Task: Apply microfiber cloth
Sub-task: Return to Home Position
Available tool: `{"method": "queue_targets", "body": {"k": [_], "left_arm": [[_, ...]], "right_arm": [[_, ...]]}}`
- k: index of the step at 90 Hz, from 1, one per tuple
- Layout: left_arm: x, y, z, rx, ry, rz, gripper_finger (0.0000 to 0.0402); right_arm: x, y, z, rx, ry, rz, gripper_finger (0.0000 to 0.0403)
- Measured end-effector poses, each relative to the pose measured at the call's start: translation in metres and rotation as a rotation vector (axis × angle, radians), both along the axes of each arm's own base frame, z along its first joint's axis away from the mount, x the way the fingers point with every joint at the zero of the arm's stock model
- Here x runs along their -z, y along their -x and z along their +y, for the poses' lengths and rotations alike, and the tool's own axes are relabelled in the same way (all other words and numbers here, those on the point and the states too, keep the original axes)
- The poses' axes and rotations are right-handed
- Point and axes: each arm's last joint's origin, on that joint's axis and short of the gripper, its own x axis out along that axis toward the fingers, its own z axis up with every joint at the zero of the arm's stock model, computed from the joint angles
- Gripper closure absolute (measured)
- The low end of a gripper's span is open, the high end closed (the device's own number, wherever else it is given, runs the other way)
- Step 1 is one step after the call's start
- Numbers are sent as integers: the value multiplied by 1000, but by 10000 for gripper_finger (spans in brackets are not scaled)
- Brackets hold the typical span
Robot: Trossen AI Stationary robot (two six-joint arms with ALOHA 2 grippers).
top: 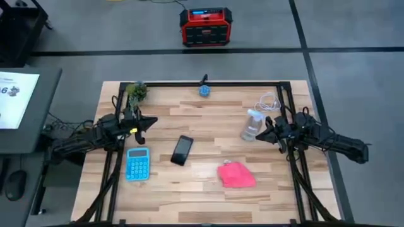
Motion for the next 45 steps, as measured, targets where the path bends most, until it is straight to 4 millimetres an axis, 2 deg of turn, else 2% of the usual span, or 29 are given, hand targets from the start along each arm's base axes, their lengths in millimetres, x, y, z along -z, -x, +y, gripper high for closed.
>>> {"method": "queue_targets", "body": {"k": [11,31,45], "left_arm": [[2,0,2,-67,11,21,401],[4,-1,3,-70,29,35,401],[4,-1,3,-71,29,34,401]], "right_arm": [[0,0,0,0,-1,-1,403],[0,0,1,-9,1,-5,403],[-2,-1,13,-123,7,-25,403]]}}
